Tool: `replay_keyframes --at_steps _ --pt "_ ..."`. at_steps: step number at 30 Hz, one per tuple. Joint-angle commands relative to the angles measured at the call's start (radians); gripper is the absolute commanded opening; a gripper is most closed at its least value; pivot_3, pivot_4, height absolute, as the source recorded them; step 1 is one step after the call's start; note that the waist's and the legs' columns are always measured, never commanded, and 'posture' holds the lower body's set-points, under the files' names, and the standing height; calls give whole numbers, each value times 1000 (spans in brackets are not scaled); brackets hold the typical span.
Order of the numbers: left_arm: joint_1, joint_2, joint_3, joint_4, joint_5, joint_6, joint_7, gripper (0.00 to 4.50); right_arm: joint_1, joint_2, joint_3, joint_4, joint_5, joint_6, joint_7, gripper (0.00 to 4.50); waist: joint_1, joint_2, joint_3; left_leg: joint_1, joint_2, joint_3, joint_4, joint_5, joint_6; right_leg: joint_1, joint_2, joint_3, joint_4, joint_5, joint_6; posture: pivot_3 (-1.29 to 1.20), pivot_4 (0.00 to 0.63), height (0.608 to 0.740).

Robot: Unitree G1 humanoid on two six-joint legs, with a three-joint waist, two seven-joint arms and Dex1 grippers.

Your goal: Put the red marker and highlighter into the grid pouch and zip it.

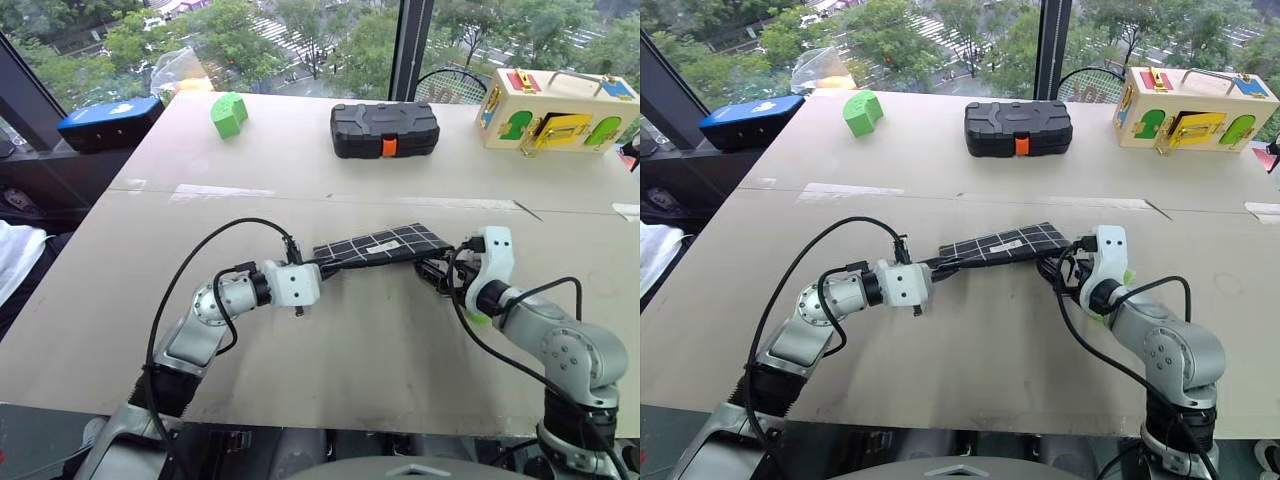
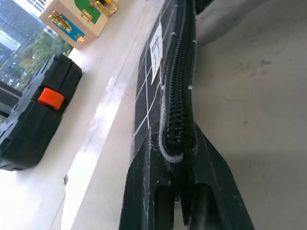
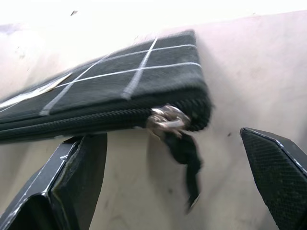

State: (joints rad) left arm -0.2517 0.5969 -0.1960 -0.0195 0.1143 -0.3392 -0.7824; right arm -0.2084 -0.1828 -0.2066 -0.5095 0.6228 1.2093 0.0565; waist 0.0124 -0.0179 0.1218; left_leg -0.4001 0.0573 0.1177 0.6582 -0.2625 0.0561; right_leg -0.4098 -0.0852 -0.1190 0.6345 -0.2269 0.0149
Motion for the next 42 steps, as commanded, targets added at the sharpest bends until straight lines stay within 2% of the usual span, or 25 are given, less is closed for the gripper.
replay_keyframes --at_steps 1,6,7,14,20,33,42 --pt "-3 3 18 -109 -20 71 4 0 -11 -14 0 -13 -7 -28 12 3242 -1 0 0 0 0 0 0 0 0 0 0 0 0 0 0 0 150 740" --pt "-10 11 24 -136 -23 121 0 0 15 -61 28 -51 -11 -47 55 688 -3 1 1 1 0 1 0 1 -1 0 0 1 1 0 0 0 150 740" --pt "-11 13 25 -141 -25 128 -2 0 20 -70 30 -57 -11 -48 61 67 -3 1 1 1 0 1 0 1 -1 0 0 1 1 0 0 0 150 740" --pt "-38 24 26 -152 -15 167 -2 0 77 -200 65 -137 6 -34 150 67 0 1 1 1 0 1 0 0 1 0 0 1 1 0 1 0 150 740" --pt "-42 31 24 -128 -16 140 4 0 60 -259 96 -182 75 -1 232 67 -3 1 1 1 0 1 0 -1 1 0 0 1 0 -1 1 0 150 740" --pt "-85 2 -23 -74 10 42 6 0 -84 -156 127 -78 128 110 213 67 0 1 1 0 0 1 0 -1 1 0 0 1 0 0 1 0 150 740" --pt "-109 -43 -57 -36 55 19 26 0 -212 -120 186 -3 186 157 294 67 -1 2 1 0 0 1 0 -1 1 0 1 1 0 0 1 0 150 740"
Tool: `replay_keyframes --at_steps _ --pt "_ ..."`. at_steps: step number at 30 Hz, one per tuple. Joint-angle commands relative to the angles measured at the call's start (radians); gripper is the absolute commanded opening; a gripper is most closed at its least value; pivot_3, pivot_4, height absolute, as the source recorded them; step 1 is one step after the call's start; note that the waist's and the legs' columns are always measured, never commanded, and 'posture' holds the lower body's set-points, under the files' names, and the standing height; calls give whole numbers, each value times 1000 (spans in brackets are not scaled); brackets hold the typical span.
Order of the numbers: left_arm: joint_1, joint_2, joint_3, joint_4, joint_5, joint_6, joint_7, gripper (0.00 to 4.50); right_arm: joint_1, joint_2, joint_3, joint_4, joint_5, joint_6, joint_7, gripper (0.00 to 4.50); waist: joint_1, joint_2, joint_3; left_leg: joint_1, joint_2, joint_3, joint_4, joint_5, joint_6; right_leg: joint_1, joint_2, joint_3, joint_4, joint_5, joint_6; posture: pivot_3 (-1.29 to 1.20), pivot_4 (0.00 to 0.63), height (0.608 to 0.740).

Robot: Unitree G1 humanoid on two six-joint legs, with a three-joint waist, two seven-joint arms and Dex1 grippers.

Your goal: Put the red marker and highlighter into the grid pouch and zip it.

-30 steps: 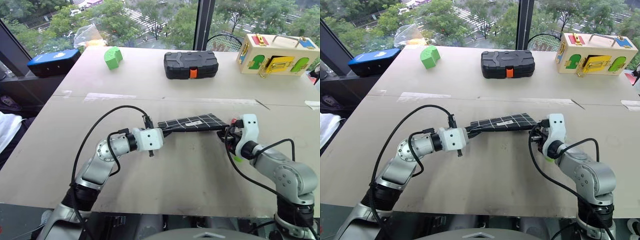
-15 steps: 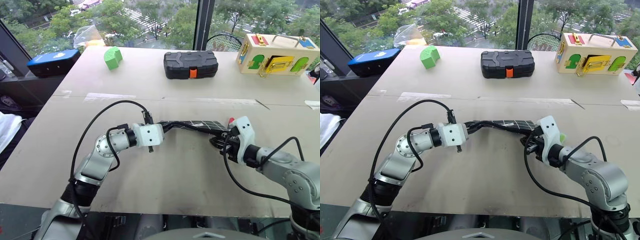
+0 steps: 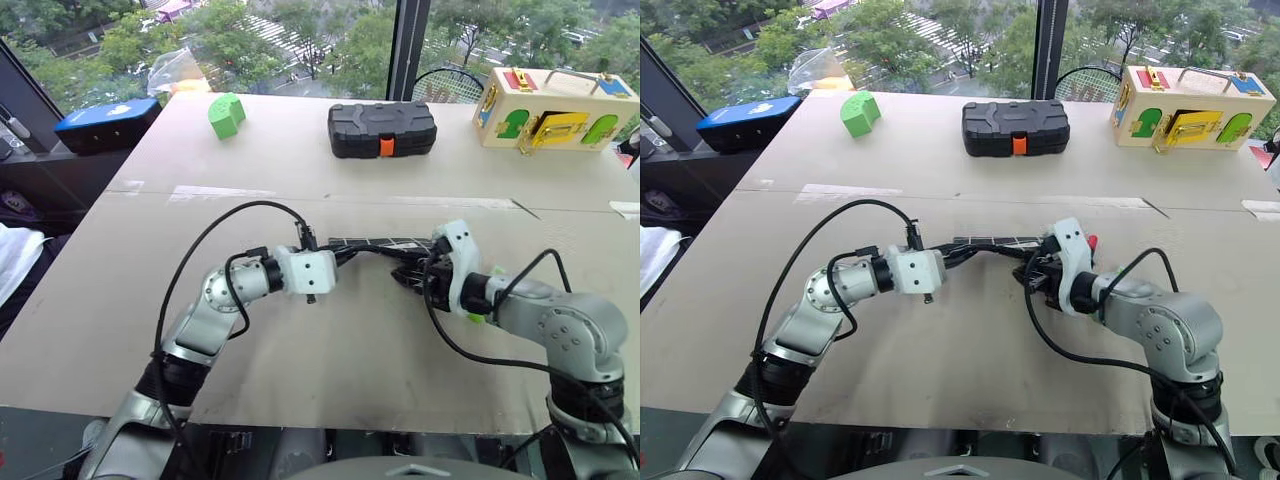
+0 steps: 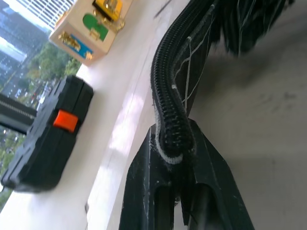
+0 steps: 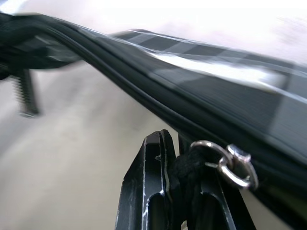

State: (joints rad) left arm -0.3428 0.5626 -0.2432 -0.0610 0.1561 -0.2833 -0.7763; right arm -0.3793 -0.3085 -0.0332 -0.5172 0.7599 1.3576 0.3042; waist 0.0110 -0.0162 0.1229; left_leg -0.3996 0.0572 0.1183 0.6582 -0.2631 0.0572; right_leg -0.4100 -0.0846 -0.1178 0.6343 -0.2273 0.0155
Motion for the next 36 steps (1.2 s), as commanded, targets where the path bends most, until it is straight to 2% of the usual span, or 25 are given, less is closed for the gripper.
replay_keyframes --at_steps 1,4,9,13,18,23,26,27,29,31,34,36 --pt "-18 -11 -12 12 17 -43 21 0 -55 9 13 15 56 14 53 67 0 0 0 0 0 0 0 0 0 0 0 0 0 0 0 0 150 740" --pt "-21 -16 -20 34 26 -63 23 0 -87 10 18 42 67 22 67 67 0 0 0 0 0 0 0 0 0 0 0 0 0 0 0 0 150 740" --pt "-30 -33 -42 75 34 -102 24 0 -159 10 103 104 59 19 120 67 -1 0 0 0 0 0 0 0 0 0 0 0 1 0 0 0 150 740" --pt "-24 -49 -46 75 3 -134 18 0 -199 -15 176 169 13 -12 159 67 -2 0 0 0 0 0 0 0 0 0 0 0 1 0 0 0 150 740" --pt "-12 -50 -41 74 -13 -144 14 0 -241 -19 208 240 -16 -35 195 67 -2 0 0 0 0 0 0 0 0 0 -1 -1 1 0 0 0 150 740" --pt "2 -68 -46 59 -15 -127 23 0 -269 18 272 277 -48 -71 227 67 -8 0 0 0 0 0 0 0 0 0 -1 -1 1 0 0 0 150 740" --pt "9 -82 -17 55 -37 -62 36 0 -258 4 257 267 -70 -120 240 67 -8 0 0 0 0 0 0 0 0 0 -1 -1 2 0 0 0 150 740" --pt "10 -85 -4 54 -48 -35 41 0 -248 -12 241 257 -71 -128 246 511 -8 0 0 0 0 0 0 0 0 0 -1 -2 1 0 0 0 150 740" --pt "14 -88 21 56 -67 10 48 0 -204 -48 187 194 -48 -121 248 974 -7 0 0 0 0 0 0 0 0 0 -1 -1 1 0 0 0 150 740" --pt "21 -88 43 55 -86 46 54 0 -145 -99 125 76 -4 -92 248 1903 -3 0 0 -1 0 0 0 0 0 0 -2 -2 1 0 0 0 150 740" --pt "31 -84 67 64 -105 74 60 0 -49 -177 7 -103 85 -55 247 1903 1 0 0 -1 0 -1 0 0 0 0 -2 -2 0 0 0 0 150 740" --pt "33 -81 75 74 -109 74 58 0 -3 -187 -83 -170 138 -48 215 1903 1 0 0 -1 0 -1 0 0 0 0 -2 -3 0 0 1 0 150 740"
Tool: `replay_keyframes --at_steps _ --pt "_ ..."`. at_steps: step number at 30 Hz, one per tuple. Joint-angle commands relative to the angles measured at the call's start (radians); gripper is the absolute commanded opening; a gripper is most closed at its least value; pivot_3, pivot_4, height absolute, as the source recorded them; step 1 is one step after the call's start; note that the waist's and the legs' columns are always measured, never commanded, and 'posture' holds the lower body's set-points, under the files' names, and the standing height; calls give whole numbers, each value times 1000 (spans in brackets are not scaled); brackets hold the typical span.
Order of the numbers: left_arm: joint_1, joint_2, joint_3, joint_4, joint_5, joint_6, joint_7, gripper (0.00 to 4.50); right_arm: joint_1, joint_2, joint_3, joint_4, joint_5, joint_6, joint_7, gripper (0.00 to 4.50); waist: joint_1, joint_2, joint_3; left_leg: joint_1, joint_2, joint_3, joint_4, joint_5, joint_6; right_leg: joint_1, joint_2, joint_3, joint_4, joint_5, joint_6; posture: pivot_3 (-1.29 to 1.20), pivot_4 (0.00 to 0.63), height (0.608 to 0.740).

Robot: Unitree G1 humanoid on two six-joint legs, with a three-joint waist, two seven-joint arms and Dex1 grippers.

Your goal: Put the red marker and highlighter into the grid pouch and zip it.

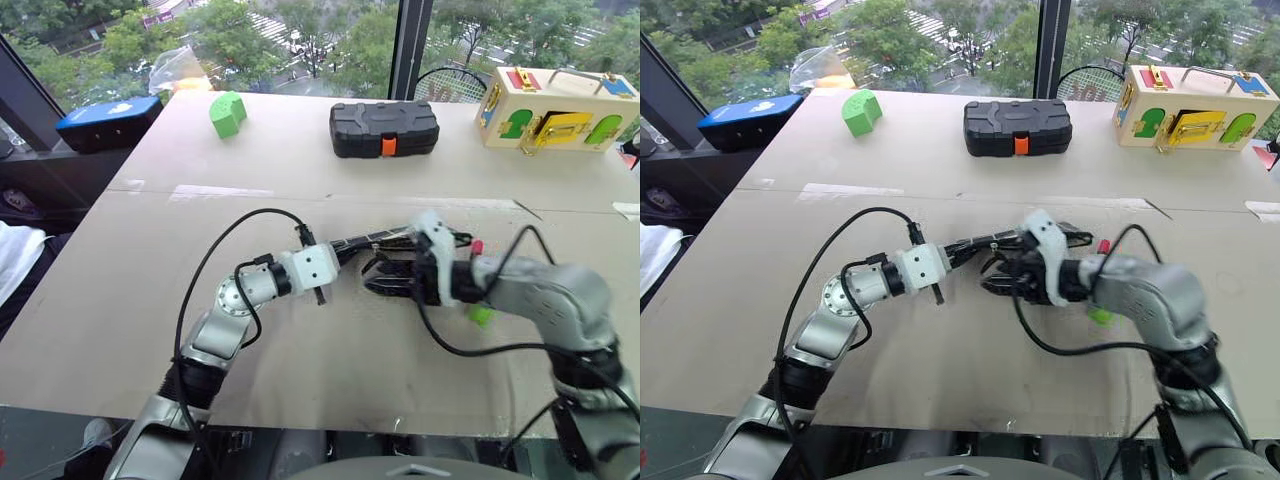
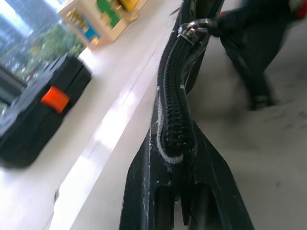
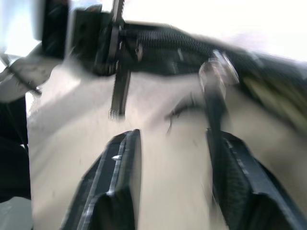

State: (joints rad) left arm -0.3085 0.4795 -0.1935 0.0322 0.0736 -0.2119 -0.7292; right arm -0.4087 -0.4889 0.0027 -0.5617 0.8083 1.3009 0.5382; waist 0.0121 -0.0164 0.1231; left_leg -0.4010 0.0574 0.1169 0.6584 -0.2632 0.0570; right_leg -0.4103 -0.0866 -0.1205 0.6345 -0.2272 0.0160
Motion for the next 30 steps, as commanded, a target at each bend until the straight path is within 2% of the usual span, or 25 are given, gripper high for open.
replay_keyframes --at_steps 1,3,5,8,13,19,22,25,27,30 --pt "0 5 28 -12 -28 -5 8 0 49 -4 -169 -149 102 10 -50 1640 -2 0 0 0 0 0 0 0 0 0 0 0 0 0 0 0 150 740" --pt "1 11 32 1 -33 -17 2 0 74 29 -257 -159 130 25 -133 1044 -2 0 0 0 0 0 0 0 0 0 0 0 0 0 0 0 150 740" --pt "1 16 33 11 -38 -26 -1 0 81 58 -303 -160 151 32 -197 20 -2 0 0 1 0 0 0 0 0 0 0 0 0 0 0 0 150 740" --pt "3 22 31 25 -47 -50 -11 0 65 105 -316 -133 127 28 -295 20 -1 0 0 1 0 0 0 0 0 0 0 0 0 0 0 0 150 740" --pt "-8 26 26 63 -58 -95 -27 0 22 141 -249 -39 48 17 -390 20 -2 0 0 1 0 1 0 0 0 0 0 1 0 0 0 0 150 740" --pt "1 22 17 90 -62 -156 -43 0 -15 128 -126 73 -55 -27 -386 20 -2 1 1 0 0 1 0 0 0 0 1 1 0 0 0 0 150 740" --pt "12 9 9 118 -54 -185 -35 0 -41 90 -18 103 -130 -69 -358 20 -3 1 1 0 0 1 0 0 0 0 1 1 0 0 0 0 150 740" --pt "21 1 4 145 -47 -219 -29 0 -60 23 117 107 -242 -192 -300 20 -5 1 1 1 0 2 0 0 0 0 0 1 -1 0 0 0 150 740" --pt "27 -1 1 156 -48 -236 -33 0 -91 -49 259 111 -367 -314 -242 20 -5 2 1 0 0 1 -1 0 0 0 0 1 -1 0 0 0 150 740" --pt "26 0 -5 182 -45 -259 -39 0 -188 -211 566 159 -672 -542 -121 20 -14 3 3 1 0 3 -1 0 0 -1 0 1 -1 -1 1 0 150 740"
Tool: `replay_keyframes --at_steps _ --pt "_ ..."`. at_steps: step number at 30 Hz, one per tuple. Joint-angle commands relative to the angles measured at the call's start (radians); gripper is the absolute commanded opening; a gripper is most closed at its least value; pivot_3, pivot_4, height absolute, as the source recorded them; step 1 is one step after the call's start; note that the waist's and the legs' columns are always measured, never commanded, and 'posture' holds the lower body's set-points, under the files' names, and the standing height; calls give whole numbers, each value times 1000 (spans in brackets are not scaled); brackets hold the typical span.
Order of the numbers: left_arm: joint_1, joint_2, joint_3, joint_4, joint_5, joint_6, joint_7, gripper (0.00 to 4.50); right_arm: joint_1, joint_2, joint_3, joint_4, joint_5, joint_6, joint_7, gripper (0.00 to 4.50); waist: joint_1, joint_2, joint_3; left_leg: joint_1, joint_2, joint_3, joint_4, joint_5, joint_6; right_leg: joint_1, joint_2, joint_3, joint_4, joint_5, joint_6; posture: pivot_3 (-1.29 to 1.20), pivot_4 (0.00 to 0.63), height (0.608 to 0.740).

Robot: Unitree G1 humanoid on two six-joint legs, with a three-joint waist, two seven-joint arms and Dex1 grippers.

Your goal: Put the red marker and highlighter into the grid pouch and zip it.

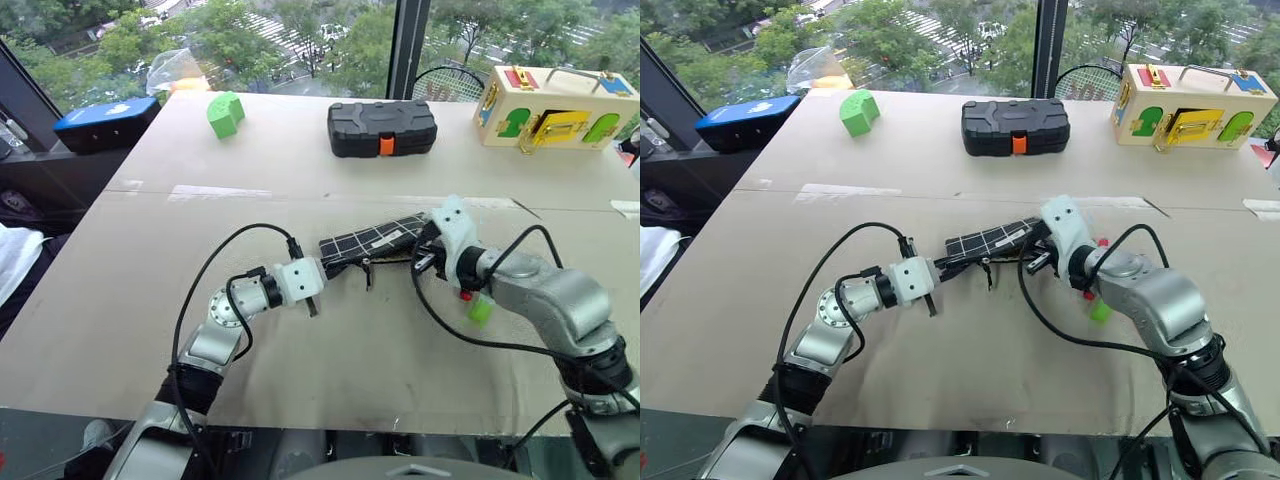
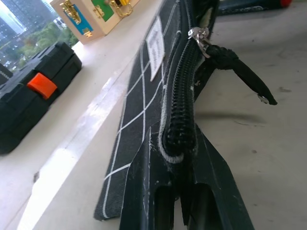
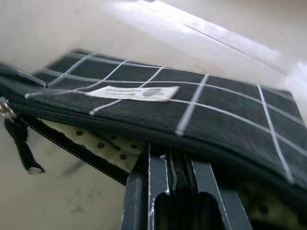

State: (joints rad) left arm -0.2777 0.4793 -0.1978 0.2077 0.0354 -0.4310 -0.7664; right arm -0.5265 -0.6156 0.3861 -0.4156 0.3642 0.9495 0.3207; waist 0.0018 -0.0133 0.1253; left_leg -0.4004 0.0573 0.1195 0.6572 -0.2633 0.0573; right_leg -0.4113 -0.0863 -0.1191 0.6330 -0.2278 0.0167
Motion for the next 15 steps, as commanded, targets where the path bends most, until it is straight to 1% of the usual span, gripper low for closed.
replay_keyframes --at_steps 1,3,5,8,10,11,13,15 --pt "-7 0 -3 16 -4 -46 -2 0 -101 -121 254 39 -314 -256 130 20 -5 0 0 0 0 0 0 0 0 0 0 0 0 -1 2 0 150 740" --pt "-11 -1 -4 30 0 -54 -2 0 -135 -150 317 86 -417 -338 170 20 -8 -1 0 0 0 0 0 0 0 0 0 0 0 -2 3 0 150 740" --pt "-14 -3 -5 41 0 -59 -1 0 -161 -167 350 137 -510 -416 204 20 -9 -1 0 0 0 0 0 1 -1 0 0 -1 0 -1 2 0 150 740" --pt "-11 -10 -8 61 6 -70 11 0 -172 -181 362 183 -593 -483 253 20 -10 -1 0 0 0 1 0 2 -4 0 0 -1 0 0 1 0 150 740" --pt "-8 -16 -7 77 9 -77 17 0 -163 -174 345 192 -616 -501 291 20 -11 -1 0 0 0 1 0 3 -4 0 -1 0 0 0 1 0 150 740" --pt "-9 -18 -7 85 9 -79 20 0 -158 -164 331 192 -625 -496 296 573 -10 -1 0 0 0 1 0 3 -4 0 -1 0 0 0 1 0 150 740" --pt "-11 -21 -5 99 6 -84 23 0 -148 -153 310 186 -642 -489 321 1320 -10 -1 0 0 0 1 0 3 -5 0 -1 -1 0 0 0 0 150 740" --pt "-15 -21 -3 114 3 -91 22 0 -140 -143 290 182 -663 -489 331 2336 -9 -1 0 0 0 1 0 3 -4 0 -1 -1 0 0 0 0 150 740"
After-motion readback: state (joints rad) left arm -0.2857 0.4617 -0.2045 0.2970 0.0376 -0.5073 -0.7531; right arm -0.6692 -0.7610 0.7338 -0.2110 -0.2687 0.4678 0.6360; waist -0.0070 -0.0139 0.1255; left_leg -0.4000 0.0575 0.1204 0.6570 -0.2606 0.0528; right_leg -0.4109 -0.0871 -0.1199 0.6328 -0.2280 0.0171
